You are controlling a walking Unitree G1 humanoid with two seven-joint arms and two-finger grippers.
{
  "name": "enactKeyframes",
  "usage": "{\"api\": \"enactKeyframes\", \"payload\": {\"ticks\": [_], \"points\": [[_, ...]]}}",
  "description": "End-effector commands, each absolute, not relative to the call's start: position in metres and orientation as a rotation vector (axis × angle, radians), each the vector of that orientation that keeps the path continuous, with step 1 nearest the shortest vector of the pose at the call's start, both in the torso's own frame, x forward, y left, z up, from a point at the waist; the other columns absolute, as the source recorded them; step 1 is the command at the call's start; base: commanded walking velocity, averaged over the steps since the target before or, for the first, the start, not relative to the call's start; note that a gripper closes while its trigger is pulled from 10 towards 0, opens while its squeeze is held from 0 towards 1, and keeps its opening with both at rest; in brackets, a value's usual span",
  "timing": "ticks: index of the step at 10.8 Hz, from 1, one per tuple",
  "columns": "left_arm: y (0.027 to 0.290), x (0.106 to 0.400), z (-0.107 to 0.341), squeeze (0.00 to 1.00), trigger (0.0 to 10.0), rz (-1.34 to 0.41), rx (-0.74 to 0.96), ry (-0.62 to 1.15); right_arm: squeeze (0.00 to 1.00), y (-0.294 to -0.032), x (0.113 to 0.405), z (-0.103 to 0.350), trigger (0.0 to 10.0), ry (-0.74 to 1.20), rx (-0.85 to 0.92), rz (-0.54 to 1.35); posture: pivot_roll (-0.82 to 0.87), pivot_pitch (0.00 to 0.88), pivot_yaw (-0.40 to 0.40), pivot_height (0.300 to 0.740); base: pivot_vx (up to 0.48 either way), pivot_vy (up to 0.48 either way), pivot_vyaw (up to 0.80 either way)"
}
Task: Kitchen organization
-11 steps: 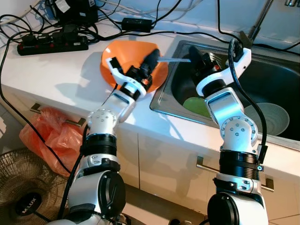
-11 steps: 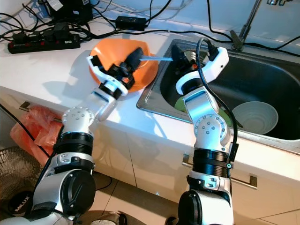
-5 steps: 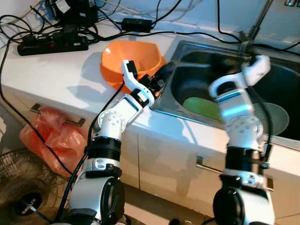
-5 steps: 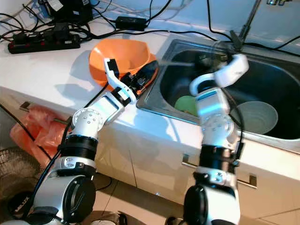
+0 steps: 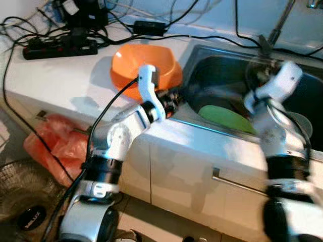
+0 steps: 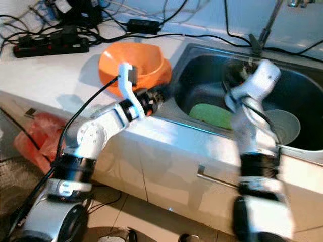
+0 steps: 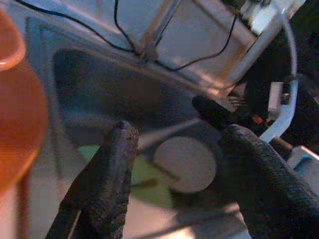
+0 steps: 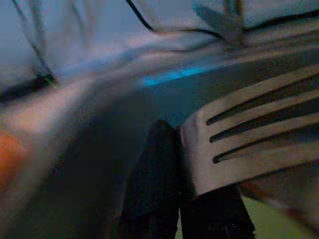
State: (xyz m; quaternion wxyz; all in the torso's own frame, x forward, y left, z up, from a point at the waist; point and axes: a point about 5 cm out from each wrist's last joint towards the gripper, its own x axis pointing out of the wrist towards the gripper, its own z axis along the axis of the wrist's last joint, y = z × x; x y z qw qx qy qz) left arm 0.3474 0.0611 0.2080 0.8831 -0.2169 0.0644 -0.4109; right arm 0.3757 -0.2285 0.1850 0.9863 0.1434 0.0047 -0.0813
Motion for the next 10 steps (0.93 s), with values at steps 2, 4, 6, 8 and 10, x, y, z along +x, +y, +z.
{"api": "enactKeyframes", "payload": {"ticks": [2,4,6,8,10], "points": [[0.063,0.343,0.211,1.00,10.0,-0.852,-0.363,0.113,0.00,-0.243,0.378,0.182,0.0,0.018,0.136,-0.187,0.13,0.082,-0.005,0.740,0.000,0.000,0.00],[0.068,0.339,0.204,1.00,10.0,-0.851,-0.283,0.134,0.00,-0.241,0.385,0.179,0.0,0.046,-0.069,-0.125,0.13,0.085,-0.007,0.740,0.000,0.000,0.00],[0.074,0.340,0.194,1.00,10.0,-0.821,-0.161,0.162,0.00,-0.233,0.388,0.173,0.0,0.082,-0.170,-0.062,0.14,0.088,-0.003,0.740,0.000,0.000,0.00],[0.076,0.338,0.192,0.61,10.0,-0.811,-0.129,0.165,0.00,-0.225,0.391,0.167,2.2,0.104,-0.210,0.015,0.14,0.095,0.004,0.740,0.000,0.000,0.00],[0.076,0.337,0.190,0.26,10.0,-0.818,-0.062,0.162,1.00,-0.219,0.392,0.164,10.0,0.114,-0.219,0.072,0.14,0.094,0.006,0.740,0.000,0.000,0.00]]}}
